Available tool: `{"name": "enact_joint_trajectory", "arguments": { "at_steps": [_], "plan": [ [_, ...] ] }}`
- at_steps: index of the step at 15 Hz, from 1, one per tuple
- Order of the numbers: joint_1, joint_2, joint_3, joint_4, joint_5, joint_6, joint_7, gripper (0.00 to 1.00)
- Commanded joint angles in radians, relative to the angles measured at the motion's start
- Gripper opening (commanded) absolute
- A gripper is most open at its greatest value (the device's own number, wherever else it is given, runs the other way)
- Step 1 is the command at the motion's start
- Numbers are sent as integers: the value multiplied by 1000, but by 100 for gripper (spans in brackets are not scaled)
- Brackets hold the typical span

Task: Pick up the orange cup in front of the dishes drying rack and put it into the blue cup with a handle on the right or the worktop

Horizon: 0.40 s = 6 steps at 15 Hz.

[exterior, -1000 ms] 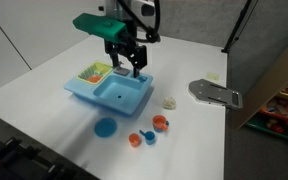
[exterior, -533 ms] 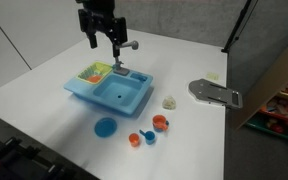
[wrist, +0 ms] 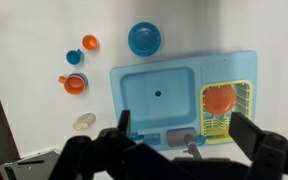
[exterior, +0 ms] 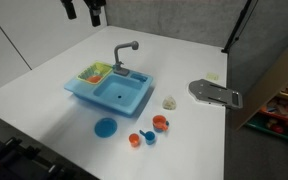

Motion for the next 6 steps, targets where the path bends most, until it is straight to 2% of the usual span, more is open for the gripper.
{"name": "enact_joint_trajectory", "arguments": {
  "at_steps": [1,6],
  "plan": [
    [3,-14,2,2,0,-9,6,100],
    [4,-11,3,0,0,-11,8,100]
  ]
}}
